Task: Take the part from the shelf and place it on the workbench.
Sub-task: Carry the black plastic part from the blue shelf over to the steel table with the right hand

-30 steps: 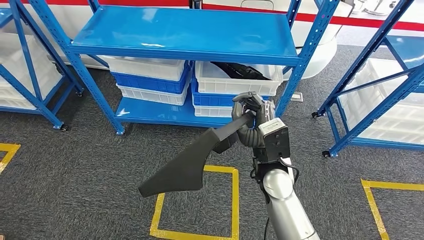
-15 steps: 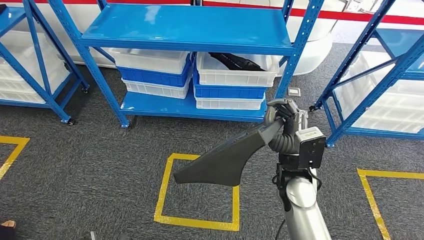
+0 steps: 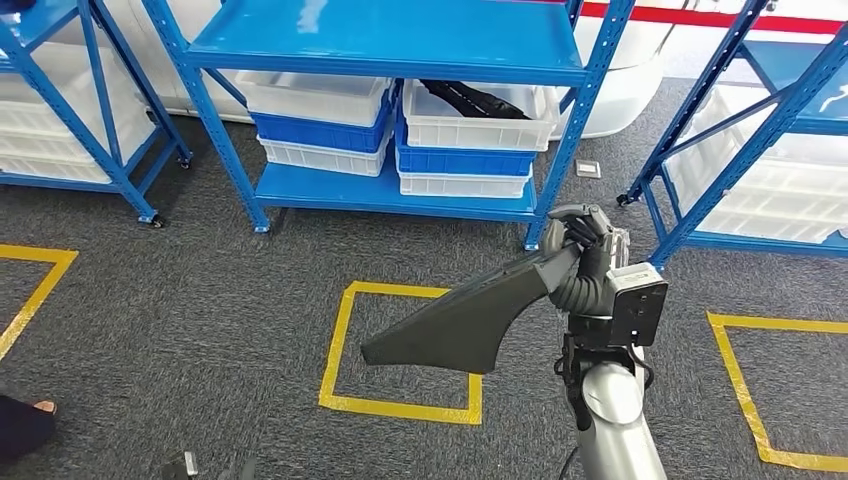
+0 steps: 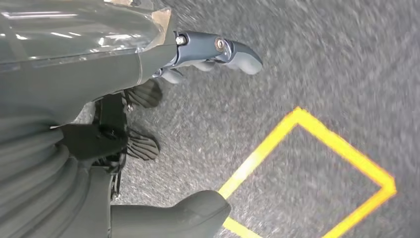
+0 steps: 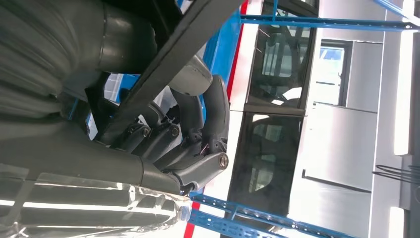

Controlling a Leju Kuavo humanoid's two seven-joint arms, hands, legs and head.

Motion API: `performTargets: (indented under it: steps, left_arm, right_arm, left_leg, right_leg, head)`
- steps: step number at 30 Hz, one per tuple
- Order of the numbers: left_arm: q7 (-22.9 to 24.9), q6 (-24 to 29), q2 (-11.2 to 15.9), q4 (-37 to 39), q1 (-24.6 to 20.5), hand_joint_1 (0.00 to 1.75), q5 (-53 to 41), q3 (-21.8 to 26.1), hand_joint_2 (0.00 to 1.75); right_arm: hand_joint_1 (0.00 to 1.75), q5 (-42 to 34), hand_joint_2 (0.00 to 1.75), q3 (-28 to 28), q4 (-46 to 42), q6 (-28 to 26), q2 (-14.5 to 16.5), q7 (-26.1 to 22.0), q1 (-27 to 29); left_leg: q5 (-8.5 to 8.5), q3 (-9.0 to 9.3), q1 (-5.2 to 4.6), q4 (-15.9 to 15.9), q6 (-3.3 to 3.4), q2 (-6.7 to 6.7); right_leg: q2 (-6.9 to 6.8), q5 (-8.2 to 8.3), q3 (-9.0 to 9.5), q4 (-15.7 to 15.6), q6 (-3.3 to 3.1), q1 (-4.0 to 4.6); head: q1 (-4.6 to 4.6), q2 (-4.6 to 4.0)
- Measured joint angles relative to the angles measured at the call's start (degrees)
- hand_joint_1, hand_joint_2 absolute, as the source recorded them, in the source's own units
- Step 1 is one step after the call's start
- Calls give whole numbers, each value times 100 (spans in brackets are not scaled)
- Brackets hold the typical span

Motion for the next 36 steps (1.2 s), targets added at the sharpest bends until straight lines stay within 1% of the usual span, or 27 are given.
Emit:
performTargets:
  steps: [1, 2, 3, 4, 5, 6, 7, 8, 9, 10, 11, 12, 13, 14, 15, 16, 18, 19, 20, 21, 22, 23, 25, 26, 27, 31, 36]
  left_arm:
    - [0, 13, 0, -1, 0, 0, -1, -1, 175]
    - [-1, 25, -2, -2, -1, 0, -1, -1, 175]
    - [-2, 37, -1, -4, -2, 0, -1, -2, 175]
    - [-4, 45, 1, -5, 0, 0, -2, -2, 175]
    - [-4, 54, -1, -5, 4, 0, -2, -3, 175]
    - [-4, 60, -3, -5, 9, 0, -2, -3, 175]
    - [-4, 64, -3, -5, 14, 0, -2, -3, 175]
    - [-4, 66, -4, -5, 19, 0, -2, -3, 175]
    - [-3, 66, -4, -6, 22, 0, -2, -3, 175]
    - [-2, 66, -4, -7, 23, 0, -2, -3, 175]
    - [-1, 67, -4, -7, 23, 0, -2, -3, 175]
    - [-1, 71, -2, -7, 23, 0, -2, -3, 175]
    - [-1, 76, 0, -6, 24, 0, -2, -3, 175]
    - [1, 81, 3, -5, 29, 0, -2, -3, 175]
    - [2, 86, 6, -5, 35, 0, -2, -3, 175]
    - [3, 90, 8, -5, 42, 0, -2, -3, 175]
    - [6, 93, 11, -5, 49, 0, -2, -3, 175]
    - [7, 95, 11, -5, 51, 0, -2, -3, 175]
    - [7, 96, 12, -5, 53, 0, -2, -3, 175]
    - [7, 97, 14, -5, 54, 0, -2, -3, 175]
    - [7, 99, 16, -5, 55, 0, -1, -3, 175]
    - [7, 101, 20, -5, 55, 0, -1, -3, 175]
    - [7, 102, 28, -5, 49, 0, 0, -4, 175]
    - [6, 102, 31, -5, 47, 0, 1, -4, 175]
    - [6, 101, 32, -5, 44, 0, 0, -4, 175]
    - [2, 99, 31, -7, 38, 0, 7, -4, 175]
    - [2, 98, 29, -5, 40, 0, 7, -3, 175]
  right_arm:
    - [175, -6, 175, -13, -1, 0, -4, 0, 22]
    - [175, -13, 175, -26, -1, 0, -7, -1, 36]
    - [175, -21, 175, -39, -1, 0, -10, -2, 47]
    - [175, -27, 175, -50, 0, 1, -12, -3, 57]
    - [175, -31, 175, -63, 1, 2, -15, -5, 70]
    - [175, -33, 175, -77, 2, 3, -19, -6, 86]
    - [175, -34, 175, -89, 3, 4, -20, -7, 99]
    - [175, -34, 175, -97, 3, 4, -22, -7, 109]
    - [175, -34, 175, -104, 3, 4, -23, -8, 113]
    - [175, -34, 175, -108, 2, 4, -23, -8, 113]
    - [175, -34, 175, -110, -2, 4, -23, -12, 117]
    - [175, -34, 175, -114, -7, 4, -25, -16, 121]
    - [175, -34, 175, -117, -10, 4, -26, -20, 126]
    - [175, -34, 175, -121, -13, 4, -28, -24, 135]
    - [175, -34, 175, -123, -13, 4, -31, -25, 141]
    - [175, -34, 175, -123, -12, 4, -31, -25, 146]
    - [175, -34, 175, -123, -11, 4, -31, -25, 156]
    - [175, -34, 175, -123, -11, 4, -31, -25, 165]
    - [175, -34, 175, -123, -11, 4, -31, -25, 177]
    - [175, -34, 175, -123, -11, 4, -31, -25, 191]
    - [175, -34, 175, -123, -11, 4, -31, -25, 202]
    - [175, -34, 175, -123, -11, 4, -31, -25, 208]
    - [175, -33, 175, -123, -11, 4, -31, -26, 207]
    - [175, -32, 175, -123, -11, 4, -31, -26, 203]
    - [175, -32, 175, -123, -11, 4, -31, -28, 198]
    - [175, -21, 175, -121, -11, 4, -37, -40, 185]
    - [175, -14, 175, -121, -11, 4, -43, -42, 175]
  left_leg:
    - [76, -73, -2, -27, 71, 15]
    - [154, -161, 3, -48, 122, 27]
    - [233, -250, -3, -51, 147, 31]
    - [317, -345, -5, -49, 156, 35]
    - [402, -442, -8, -45, 154, 38]
    - [484, -541, -12, -40, 146, 43]
    - [564, -638, -14, -36, 134, 48]
    - [637, -729, -16, -33, 117, 51]
    - [703, -802, -17, -29, 95, 53]
    - [756, -856, -24, -24, 69, 52]
    - [809, -885, -31, -23, 33, 53]
    - [861, -899, -38, -25, -1, 54]
    - [907, -906, -40, -32, -31, 56]
    - [950, -912, -28, -39, -61, 58]
    - [928, -932, -10, -13, -86, 55]
    - [812, -976, 7, 88, -112, 52]
    - [355, -1165, 26, 617, -165, 34]
    - [117, -1290, 26, 999, -183, 28]
    - [-38, -1385, 26, 1333, -197, 22]
    - [-87, -1403, 27, 1521, -203, 22]
    - [-33, -1306, 27, 1488, -200, 22]
    - [91, -1098, 27, 1241, -191, 23]
    - [290, -573, 21, 488, -151, 19]
    - [338, -411, 7, 234, -122, 14]
    - [337, -334, -10, 88, -94, 8]
    - [392, -359, -56, -29, -51, 0]
    - [436, -412, -120, -28, 13, -3]
  right_leg:
    - [8, -137, -81, 112, -8, -5]
    - [15, -371, -181, 327, -37, -13]
    - [23, -645, -288, 635, -66, -16]
    - [29, -870, -383, 1012, -68, -15]
    - [34, -974, -439, 1368, -36, -15]
    - [38, -947, -441, 1624, 20, -15]
    - [41, -825, -355, 1708, 81, -14]
    - [41, -682, -164, 1574, 121, -15]
    - [40, -618, 134, 1234, 123, -16]
    - [39, -653, 478, 797, 93, -5]
    - [41, -759, 756, 370, 37, 17]
    - [44, -867, 942, 56, -22, 38]
    - [47, -926, 1012, -102, -71, 58]
    - [50, -924, 1003, -160, -120, 50]
    - [46, -884, 989, -159, -169, 29]
    - [41, -842, 978, -157, -225, 11]
    - [29, -752, 929, -155, -316, -2]
    - [27, -713, 892, -152, -337, 4]
    - [26, -677, 846, -148, -341, 10]
    - [27, -648, 804, -144, -334, 15]
    - [29, -628, 773, -140, -323, 18]
    - [32, -616, 754, -134, -311, 18]
    - [33, -606, 722, -111, -289, 28]
    - [32, -601, 710, -101, -273, 38]
    - [31, -594, 694, -95, -250, 50]
    - [32, -556, 641, -117, -189, 100]
    - [32, -498, 601, -147, -123, 83]
  head:
    - [10, 0]
    - [22, 0]
    - [33, 0]
    - [49, 0]
    - [51, 0]
    - [53, 0]
    - [55, 0]
    - [55, 0]
    - [55, 0]
    - [55, 0]
    - [46, 0]
    - [38, 0]
    - [29, 0]
    - [16, 0]
    - [14, 0]
    - [8, 0]
    - [2, 0]
    - [0, 0]
    - [0, 0]
    - [1, 0]
    - [1, 0]
    - [0, 0]
    - [2, 0]
    - [6, 0]
    - [7, 0]
    - [33, 0]
    - [36, 0]
